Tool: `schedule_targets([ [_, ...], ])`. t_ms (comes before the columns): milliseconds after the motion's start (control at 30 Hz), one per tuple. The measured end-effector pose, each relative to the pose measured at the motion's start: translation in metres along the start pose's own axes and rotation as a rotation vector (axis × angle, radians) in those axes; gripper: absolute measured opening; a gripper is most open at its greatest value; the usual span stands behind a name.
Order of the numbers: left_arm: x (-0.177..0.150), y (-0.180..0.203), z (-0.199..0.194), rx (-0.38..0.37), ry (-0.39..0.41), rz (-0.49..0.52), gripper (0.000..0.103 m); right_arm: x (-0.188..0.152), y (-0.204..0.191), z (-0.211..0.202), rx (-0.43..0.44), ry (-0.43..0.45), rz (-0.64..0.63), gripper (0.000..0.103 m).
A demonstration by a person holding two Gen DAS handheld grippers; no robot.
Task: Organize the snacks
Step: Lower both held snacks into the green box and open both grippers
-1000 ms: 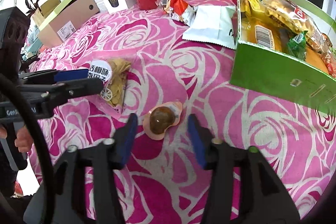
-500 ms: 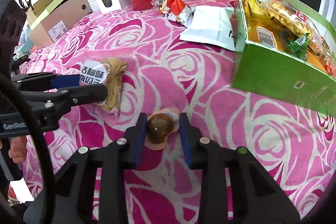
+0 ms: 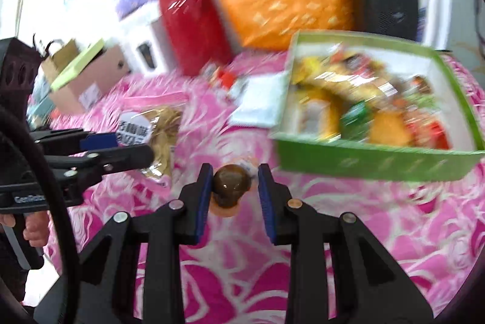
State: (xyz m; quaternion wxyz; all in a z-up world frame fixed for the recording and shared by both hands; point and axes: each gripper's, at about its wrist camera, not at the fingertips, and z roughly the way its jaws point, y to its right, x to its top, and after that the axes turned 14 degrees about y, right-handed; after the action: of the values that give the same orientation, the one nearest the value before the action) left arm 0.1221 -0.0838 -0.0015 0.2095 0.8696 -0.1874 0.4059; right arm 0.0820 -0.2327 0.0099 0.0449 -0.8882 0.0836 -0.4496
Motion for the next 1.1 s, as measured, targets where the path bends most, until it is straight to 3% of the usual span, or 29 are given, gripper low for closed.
schedule_targets([
  [200,0.038,0.059,0.016,-0.094,0.036,0.104,0.041,0.020,0.058,-0.032,-0.137,0.092,0.069,0.032],
  [433,0.071,0.122,0.055,-0.183,0.042,0.146,0.041,0.029,0.126,-0.054,-0.310,0.143,0.106,0.032],
  [700,0.089,0.167,0.106,-0.232,0.011,0.137,0.041,0.034,0.175,-0.051,-0.356,0.158,0.097,0.033],
  [967,0.095,0.177,0.145,-0.235,-0.016,0.132,0.041,0.034,0.192,-0.032,-0.349,0.142,0.049,0.033],
  [1033,0.094,0.177,0.150,-0.216,-0.012,0.135,0.045,0.032,0.193,-0.027,-0.351,0.132,0.021,0.035],
  [1067,0.093,0.175,0.152,-0.187,0.004,0.135,0.050,0.030,0.191,-0.026,-0.354,0.131,-0.001,0.045],
  [1100,0.092,0.173,0.151,-0.153,0.023,0.139,0.064,0.029,0.189,-0.026,-0.364,0.137,-0.021,0.055],
])
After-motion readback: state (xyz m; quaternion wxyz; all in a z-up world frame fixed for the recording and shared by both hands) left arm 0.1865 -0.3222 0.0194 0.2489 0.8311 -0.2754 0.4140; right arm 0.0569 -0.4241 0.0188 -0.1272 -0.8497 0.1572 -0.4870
